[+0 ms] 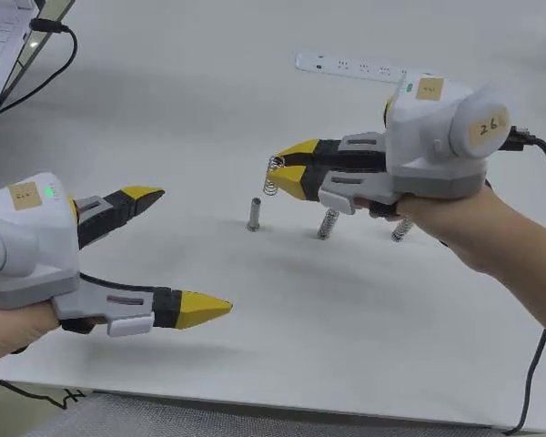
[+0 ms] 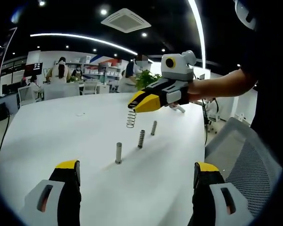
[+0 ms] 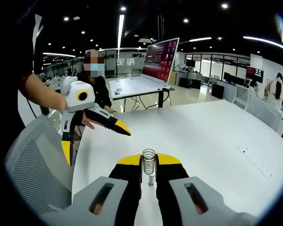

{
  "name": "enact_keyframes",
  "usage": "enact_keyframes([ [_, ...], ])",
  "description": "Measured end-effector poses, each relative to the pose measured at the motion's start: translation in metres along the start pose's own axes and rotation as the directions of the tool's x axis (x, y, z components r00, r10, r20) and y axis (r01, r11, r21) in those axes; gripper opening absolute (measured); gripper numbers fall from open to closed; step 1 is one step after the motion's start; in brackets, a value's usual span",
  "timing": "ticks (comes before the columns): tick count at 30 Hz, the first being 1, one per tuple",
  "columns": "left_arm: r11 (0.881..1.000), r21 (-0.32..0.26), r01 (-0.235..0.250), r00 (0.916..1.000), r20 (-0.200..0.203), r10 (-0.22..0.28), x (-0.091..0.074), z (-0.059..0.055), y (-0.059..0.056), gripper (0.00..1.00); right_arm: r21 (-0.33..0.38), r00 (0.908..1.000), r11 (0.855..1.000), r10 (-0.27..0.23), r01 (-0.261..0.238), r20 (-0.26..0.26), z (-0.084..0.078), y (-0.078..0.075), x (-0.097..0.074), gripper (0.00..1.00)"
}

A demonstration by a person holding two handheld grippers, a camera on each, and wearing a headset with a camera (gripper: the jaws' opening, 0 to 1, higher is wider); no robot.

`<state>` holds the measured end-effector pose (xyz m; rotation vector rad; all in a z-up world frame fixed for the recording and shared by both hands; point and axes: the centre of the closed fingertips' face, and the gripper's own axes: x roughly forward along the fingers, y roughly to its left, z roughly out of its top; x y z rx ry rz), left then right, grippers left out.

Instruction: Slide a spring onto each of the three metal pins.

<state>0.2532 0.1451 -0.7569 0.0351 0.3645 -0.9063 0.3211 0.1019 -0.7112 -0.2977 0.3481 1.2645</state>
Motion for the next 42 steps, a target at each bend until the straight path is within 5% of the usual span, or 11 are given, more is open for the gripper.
enact_keyframes([
  [42, 1.0, -0.014, -0.023, 0.9997, 0.001, 0.023, -0.005, -0.004, 0.005, 0.98, 0.054, 0.9979, 0.999, 0.001, 0.003, -0.065, -0.025, -0.008, 0.028, 0.08],
])
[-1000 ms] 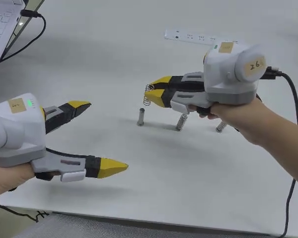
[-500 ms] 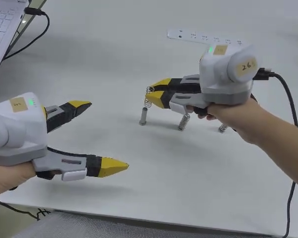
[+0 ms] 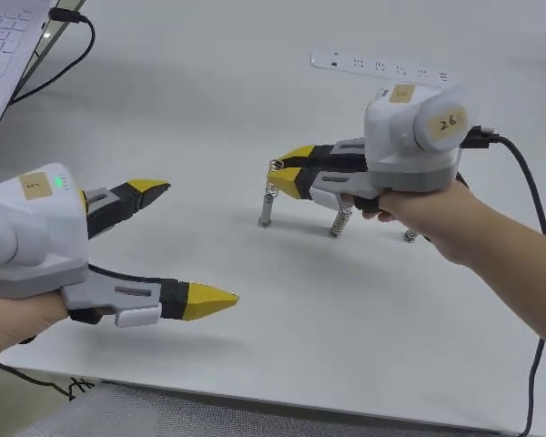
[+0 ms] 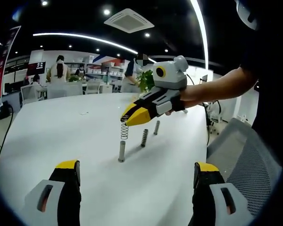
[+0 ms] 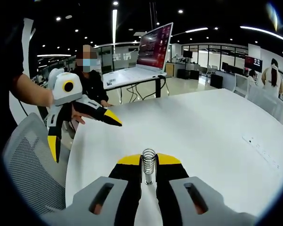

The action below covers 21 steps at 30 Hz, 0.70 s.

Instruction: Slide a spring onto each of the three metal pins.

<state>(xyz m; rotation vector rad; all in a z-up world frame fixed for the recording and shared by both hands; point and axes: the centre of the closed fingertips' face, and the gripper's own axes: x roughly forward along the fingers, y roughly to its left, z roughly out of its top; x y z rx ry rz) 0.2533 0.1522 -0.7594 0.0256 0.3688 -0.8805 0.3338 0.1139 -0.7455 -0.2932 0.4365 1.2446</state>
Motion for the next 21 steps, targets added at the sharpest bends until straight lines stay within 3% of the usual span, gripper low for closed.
enact_keyframes([
  [21, 1.0, -0.008, 0.0, 1.0, -0.005, 0.0, 0.0016, -0.0035, -0.001, 0.97, 0.021, 1.0, 1.0, -0.001, 0.001, 0.009, -0.0034, -0.0014, 0.0013, 0.08],
])
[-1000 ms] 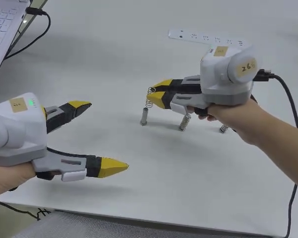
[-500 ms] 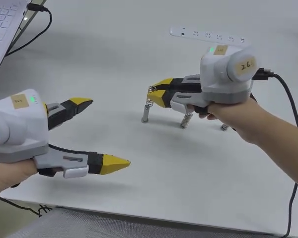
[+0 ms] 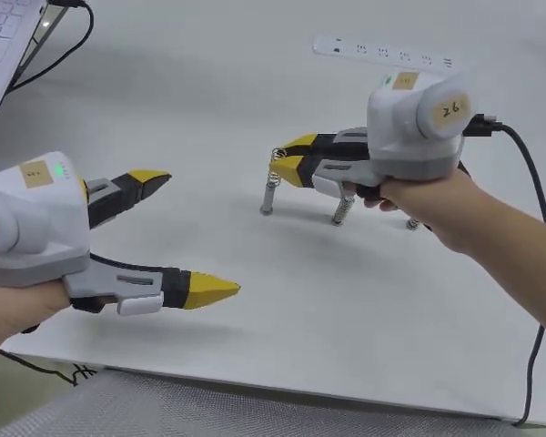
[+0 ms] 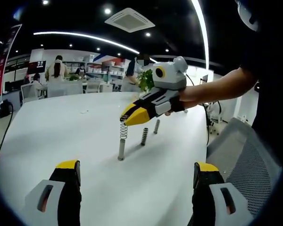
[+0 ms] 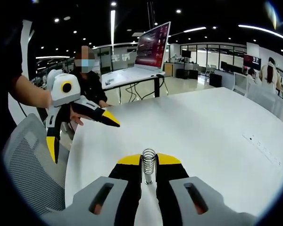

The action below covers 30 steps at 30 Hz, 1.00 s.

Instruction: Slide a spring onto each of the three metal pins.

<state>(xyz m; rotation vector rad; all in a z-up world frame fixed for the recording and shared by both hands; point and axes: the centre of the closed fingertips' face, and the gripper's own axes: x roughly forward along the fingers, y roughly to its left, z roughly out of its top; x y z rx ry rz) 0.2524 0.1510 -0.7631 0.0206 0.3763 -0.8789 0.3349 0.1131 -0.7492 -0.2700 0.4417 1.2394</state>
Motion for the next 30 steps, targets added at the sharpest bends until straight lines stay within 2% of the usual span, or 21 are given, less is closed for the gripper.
enact_keyframes([
  [30, 1.0, -0.011, -0.002, 1.0, -0.002, 0.002, -0.001, -0.0032, 0.0017, 0.97, -0.006, 0.9998, 1.0, 0.015, -0.015, -0.011, -0.004, 0.0029, 0.006, 0.08],
])
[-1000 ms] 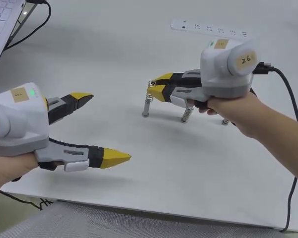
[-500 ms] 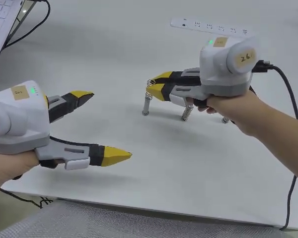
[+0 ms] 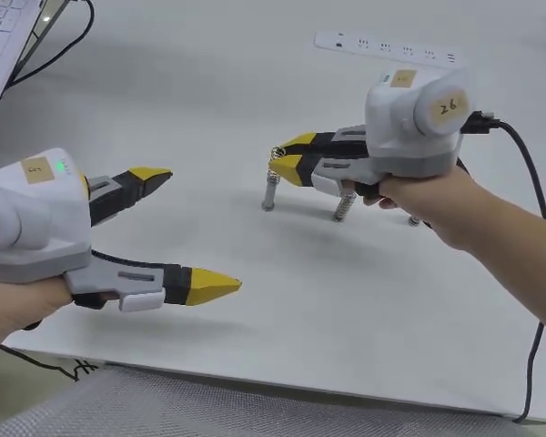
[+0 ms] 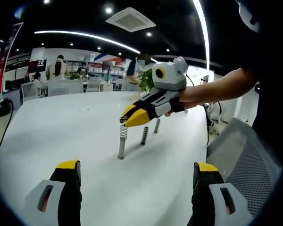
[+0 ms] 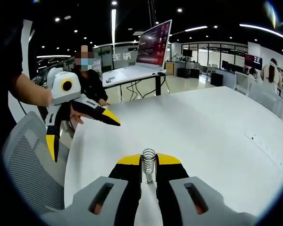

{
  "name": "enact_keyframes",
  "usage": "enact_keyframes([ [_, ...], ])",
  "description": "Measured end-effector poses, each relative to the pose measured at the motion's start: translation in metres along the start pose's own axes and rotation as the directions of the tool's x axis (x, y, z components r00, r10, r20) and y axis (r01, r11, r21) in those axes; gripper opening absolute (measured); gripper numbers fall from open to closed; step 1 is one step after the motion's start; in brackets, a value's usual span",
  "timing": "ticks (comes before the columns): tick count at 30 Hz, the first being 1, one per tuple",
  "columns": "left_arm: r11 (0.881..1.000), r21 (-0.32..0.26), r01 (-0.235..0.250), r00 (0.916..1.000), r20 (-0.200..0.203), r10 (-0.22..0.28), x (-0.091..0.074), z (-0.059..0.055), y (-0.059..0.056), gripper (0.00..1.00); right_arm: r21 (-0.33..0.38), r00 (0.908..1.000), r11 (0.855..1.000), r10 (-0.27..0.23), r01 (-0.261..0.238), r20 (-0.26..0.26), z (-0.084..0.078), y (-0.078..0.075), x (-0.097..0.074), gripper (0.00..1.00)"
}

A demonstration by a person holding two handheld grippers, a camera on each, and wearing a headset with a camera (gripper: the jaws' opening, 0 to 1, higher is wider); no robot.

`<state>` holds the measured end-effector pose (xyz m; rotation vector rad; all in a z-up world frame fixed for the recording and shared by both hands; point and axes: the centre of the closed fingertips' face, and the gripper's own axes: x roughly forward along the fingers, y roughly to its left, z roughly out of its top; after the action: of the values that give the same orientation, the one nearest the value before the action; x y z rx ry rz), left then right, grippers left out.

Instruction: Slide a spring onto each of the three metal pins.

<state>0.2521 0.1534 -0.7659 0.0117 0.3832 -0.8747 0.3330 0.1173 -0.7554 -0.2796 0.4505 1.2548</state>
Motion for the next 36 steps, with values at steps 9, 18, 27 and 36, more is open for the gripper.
enact_keyframes([
  [9, 1.0, -0.004, -0.004, 1.0, -0.005, 0.004, -0.001, -0.002, 0.001, 0.96, -0.008, 0.9999, 1.0, 0.002, -0.002, -0.011, -0.003, 0.0, 0.002, 0.08],
  [18, 1.0, -0.007, -0.006, 1.0, -0.003, 0.006, -0.003, -0.002, 0.002, 0.96, -0.015, 0.9994, 1.0, 0.004, -0.005, -0.035, -0.012, 0.0, 0.005, 0.08],
  [27, 1.0, -0.01, -0.007, 0.9999, -0.008, 0.007, -0.002, -0.005, 0.002, 0.96, -0.017, 0.9984, 1.0, 0.008, -0.009, -0.057, -0.02, 0.001, 0.009, 0.08],
  [36, 1.0, -0.014, -0.009, 0.9999, -0.006, 0.009, -0.002, -0.005, 0.003, 0.96, -0.026, 0.9962, 0.999, 0.02, -0.023, -0.085, -0.029, 0.002, 0.015, 0.08],
])
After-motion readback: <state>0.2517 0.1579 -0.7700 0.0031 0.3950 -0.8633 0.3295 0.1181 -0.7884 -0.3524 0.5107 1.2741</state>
